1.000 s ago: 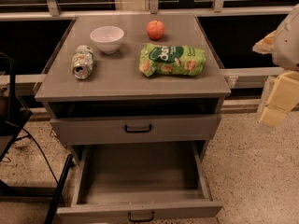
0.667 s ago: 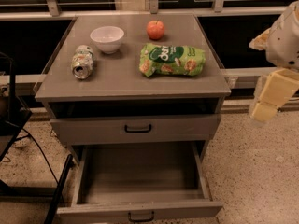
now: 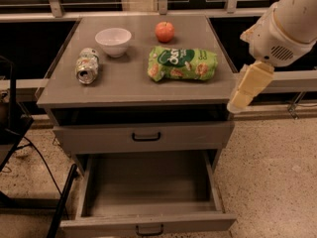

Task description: Place green rice chip bag into middle drawer

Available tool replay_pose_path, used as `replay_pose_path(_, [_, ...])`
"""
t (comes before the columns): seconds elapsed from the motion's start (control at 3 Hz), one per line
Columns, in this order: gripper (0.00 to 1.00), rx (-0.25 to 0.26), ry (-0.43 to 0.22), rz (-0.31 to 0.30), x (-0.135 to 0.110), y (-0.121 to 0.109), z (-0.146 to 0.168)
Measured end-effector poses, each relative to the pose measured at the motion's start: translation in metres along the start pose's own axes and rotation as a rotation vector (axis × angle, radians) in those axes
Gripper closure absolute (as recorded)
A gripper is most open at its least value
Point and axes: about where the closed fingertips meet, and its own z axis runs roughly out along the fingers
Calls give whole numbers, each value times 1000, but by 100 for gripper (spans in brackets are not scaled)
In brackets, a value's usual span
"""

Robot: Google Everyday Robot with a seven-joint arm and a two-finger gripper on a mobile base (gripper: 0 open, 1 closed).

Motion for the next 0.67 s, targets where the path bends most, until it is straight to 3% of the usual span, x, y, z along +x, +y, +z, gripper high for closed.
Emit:
replay_pose_path(0.33, [0,53,-51,42,-21,-61,51])
replay_pose_path(0.67, [0,53,-51,42,-21,-61,51])
